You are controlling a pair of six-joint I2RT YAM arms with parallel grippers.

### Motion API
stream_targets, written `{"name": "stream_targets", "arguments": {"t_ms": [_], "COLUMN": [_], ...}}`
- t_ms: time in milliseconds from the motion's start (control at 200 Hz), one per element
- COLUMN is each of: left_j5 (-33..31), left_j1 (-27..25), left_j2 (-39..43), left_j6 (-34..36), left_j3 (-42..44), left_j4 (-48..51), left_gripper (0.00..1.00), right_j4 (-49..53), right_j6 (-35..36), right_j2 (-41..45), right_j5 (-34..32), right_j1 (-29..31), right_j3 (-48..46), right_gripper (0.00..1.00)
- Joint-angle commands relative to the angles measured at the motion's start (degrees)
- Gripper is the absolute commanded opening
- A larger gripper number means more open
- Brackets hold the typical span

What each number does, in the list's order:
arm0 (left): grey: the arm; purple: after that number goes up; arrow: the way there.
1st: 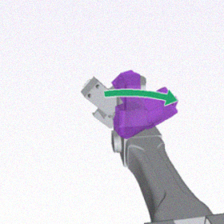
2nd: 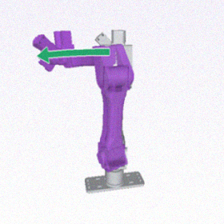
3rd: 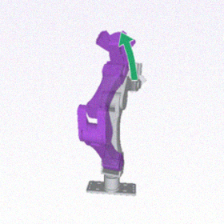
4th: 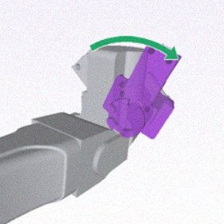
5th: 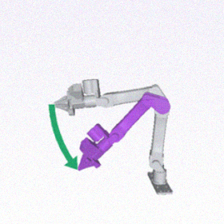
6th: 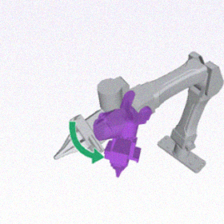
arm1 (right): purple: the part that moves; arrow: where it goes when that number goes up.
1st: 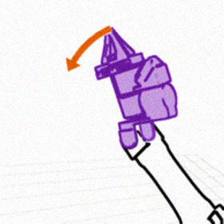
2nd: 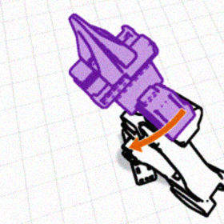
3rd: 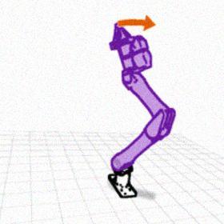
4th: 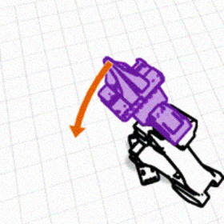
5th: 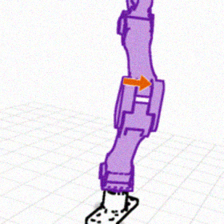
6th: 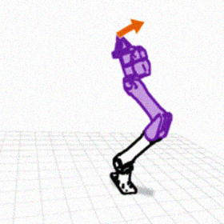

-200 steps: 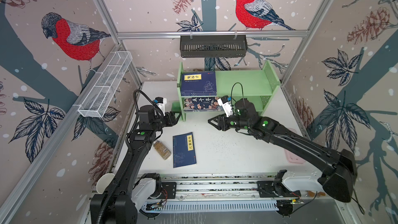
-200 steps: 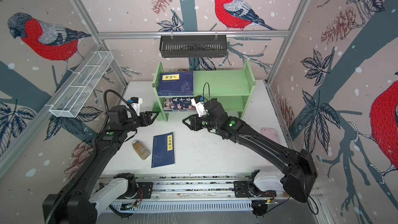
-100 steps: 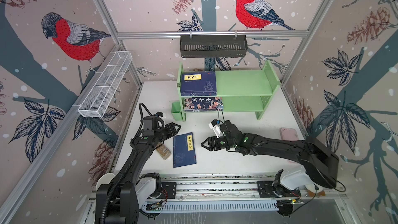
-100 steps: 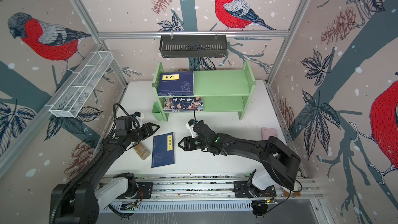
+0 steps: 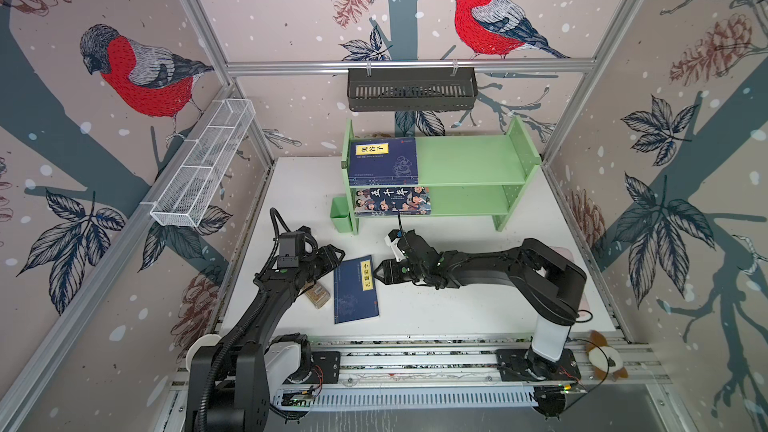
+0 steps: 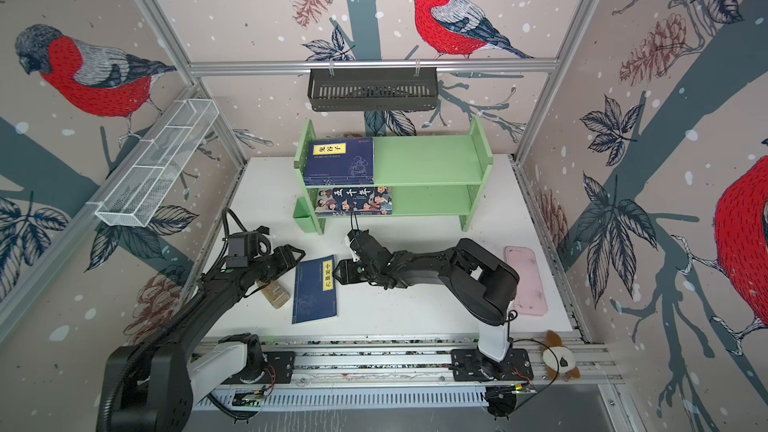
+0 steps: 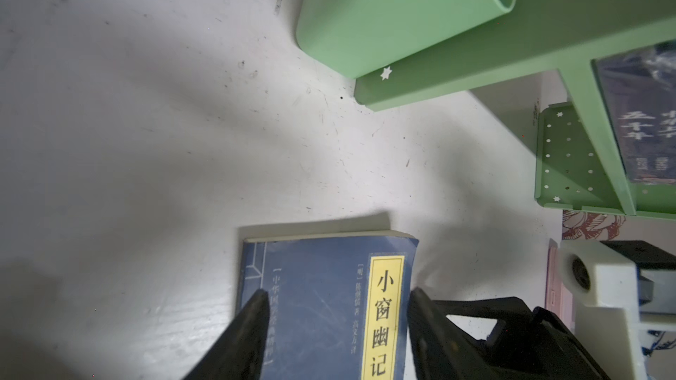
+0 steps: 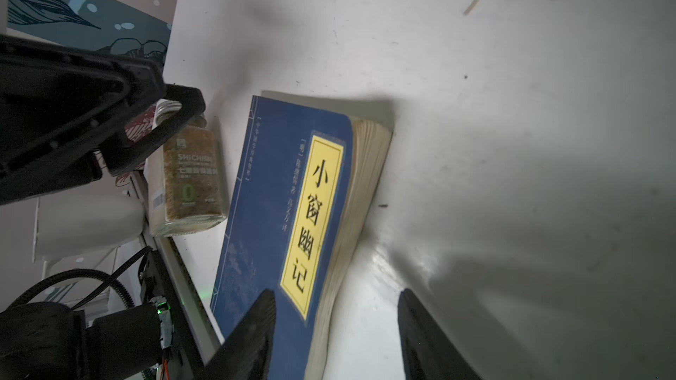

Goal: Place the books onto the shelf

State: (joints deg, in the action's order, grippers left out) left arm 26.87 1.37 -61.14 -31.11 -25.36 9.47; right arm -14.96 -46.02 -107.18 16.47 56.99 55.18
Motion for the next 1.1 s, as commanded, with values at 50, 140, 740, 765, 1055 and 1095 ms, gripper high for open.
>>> {"name": "stream_targets", "arguments": {"t_ms": [50,140,740,765,1055,1095], "left_j5": [-1.4,-1.3,-2.4,-2.5,1.2,1.7], "left_j1": [0.2,0.2,0.7,0.7,0.7,0.7], "left_j2": [0.6,0.5,1.7,1.6,2.1,2.0], "left_j6": [-0.1,-0.6,-2.5,-2.5,-1.8,-1.8], "left_j3": [1.0,1.2,2.9,2.8,1.1,0.8], "left_j4": [-1.7,-1.9,-3.1,-3.2,-3.8,-3.6], "left_gripper": [0.61,0.61,0.61,0.61,0.6,0.59], "right_j4": [-3.0,-2.6,8.4,8.8,11.7,12.0], "right_j6": [0.9,0.9,2.3,2.3,2.2,2.2], "right_j2": [-2.9,-4.3,-9.6,-9.5,-4.7,-3.8], "right_j5": [-1.0,-1.4,-8.6,-9.0,-14.4,-15.0], "right_j1": [0.5,0.7,2.5,2.5,1.7,1.5], "right_j3": [2.5,3.3,10.4,10.3,6.3,5.5], "right_gripper": [0.53,0.5,0.02,0.01,0.0,0.0]}}
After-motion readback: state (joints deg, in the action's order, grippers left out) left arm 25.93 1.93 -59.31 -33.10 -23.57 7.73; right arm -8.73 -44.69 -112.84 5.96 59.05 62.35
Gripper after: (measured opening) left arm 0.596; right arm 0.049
